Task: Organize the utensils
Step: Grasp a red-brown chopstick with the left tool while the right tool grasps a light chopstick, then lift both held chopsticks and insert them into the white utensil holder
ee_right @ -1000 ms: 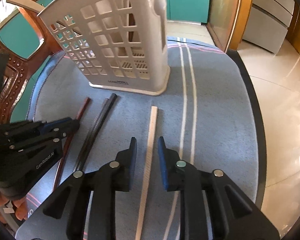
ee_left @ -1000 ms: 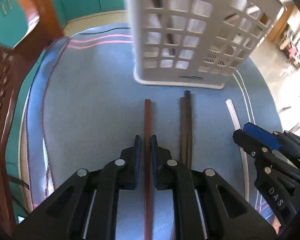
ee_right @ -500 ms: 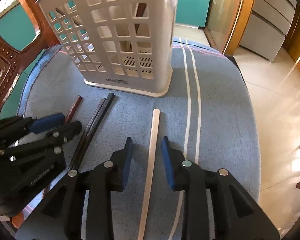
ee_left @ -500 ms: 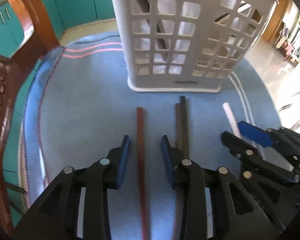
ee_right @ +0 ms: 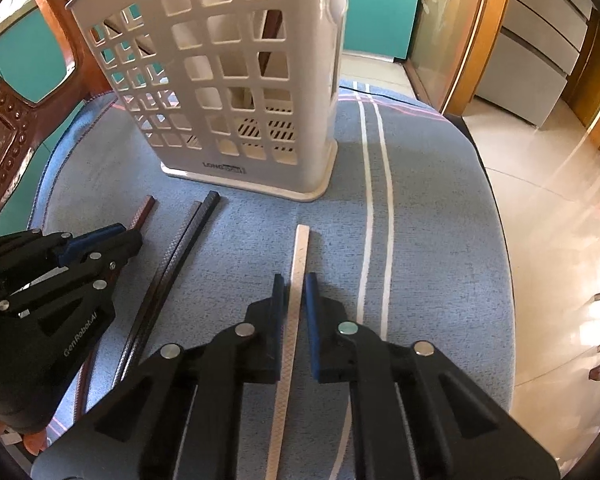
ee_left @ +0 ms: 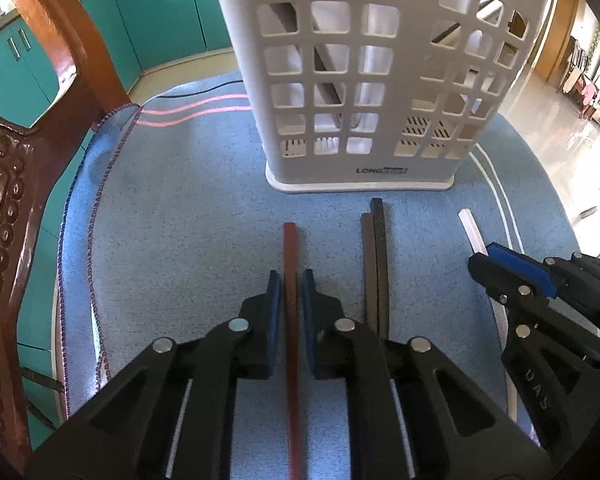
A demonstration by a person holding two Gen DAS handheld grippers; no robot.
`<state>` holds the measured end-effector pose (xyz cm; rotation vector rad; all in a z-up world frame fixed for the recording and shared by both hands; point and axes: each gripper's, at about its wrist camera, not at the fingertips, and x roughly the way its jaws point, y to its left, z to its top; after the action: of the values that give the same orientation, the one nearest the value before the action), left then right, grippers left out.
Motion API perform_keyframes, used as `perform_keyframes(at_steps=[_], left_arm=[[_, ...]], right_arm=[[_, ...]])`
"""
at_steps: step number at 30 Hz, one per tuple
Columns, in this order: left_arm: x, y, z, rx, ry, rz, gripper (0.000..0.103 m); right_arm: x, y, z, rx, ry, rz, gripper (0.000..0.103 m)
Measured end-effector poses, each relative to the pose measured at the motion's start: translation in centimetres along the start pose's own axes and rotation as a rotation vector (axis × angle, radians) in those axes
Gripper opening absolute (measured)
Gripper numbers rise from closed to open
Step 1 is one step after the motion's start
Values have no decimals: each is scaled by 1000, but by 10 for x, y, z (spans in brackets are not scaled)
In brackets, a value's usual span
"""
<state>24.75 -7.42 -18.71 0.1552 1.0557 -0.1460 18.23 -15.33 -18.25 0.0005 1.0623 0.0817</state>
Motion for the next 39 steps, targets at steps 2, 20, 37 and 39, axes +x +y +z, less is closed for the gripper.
perform_keyframes(at_steps=[2, 20, 37, 39], left_arm=[[-1, -2, -2, 1, -3, 7, 12], [-25, -1, -42, 41, -16, -79, 13], [-14, 0, -20, 49, 21, -67, 8], [-16, 1, -20, 37, 24, -80, 7]], right_arm=[[-1, 3, -2, -3, 0, -1, 11], [-1, -9, 3, 7, 16, 5, 12], [3, 40, 3, -95, 53, -187, 9], [2, 42, 3, -90, 51, -186, 9]])
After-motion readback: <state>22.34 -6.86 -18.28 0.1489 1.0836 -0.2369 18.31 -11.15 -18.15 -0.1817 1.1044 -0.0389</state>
